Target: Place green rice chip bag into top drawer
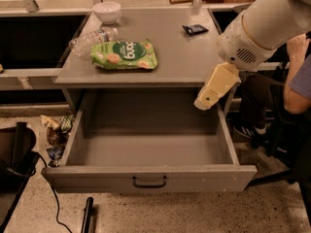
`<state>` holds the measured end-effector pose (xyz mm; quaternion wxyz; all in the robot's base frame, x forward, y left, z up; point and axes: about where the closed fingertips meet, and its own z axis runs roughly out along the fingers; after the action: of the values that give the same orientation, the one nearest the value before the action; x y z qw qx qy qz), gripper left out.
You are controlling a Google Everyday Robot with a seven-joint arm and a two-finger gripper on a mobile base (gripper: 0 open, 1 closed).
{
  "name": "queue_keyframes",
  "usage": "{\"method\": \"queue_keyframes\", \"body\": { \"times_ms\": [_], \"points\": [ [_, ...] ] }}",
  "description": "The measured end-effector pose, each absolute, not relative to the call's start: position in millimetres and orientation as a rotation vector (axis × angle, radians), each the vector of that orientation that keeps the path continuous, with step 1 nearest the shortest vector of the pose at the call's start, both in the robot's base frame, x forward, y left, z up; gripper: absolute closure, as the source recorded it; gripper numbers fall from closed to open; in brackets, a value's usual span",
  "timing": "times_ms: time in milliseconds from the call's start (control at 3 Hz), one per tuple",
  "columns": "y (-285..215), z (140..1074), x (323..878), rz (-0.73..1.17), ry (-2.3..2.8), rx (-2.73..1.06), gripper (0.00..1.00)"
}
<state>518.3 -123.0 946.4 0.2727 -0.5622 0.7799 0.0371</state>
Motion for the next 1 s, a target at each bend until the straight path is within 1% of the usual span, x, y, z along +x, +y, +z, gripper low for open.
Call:
{"method": "queue_keyframes", "body": {
  "times_ms": [333,667,1000],
  "points": [
    [-122.8,946.4,518.4,0.100,2.098,-1.513,0.00],
    [-98.1,954.3,549.2,0.092,1.992,-1.512,0.00],
    [-53.7,975.1,599.5,0.059,1.809,-1.518,0.00]
  ]
}}
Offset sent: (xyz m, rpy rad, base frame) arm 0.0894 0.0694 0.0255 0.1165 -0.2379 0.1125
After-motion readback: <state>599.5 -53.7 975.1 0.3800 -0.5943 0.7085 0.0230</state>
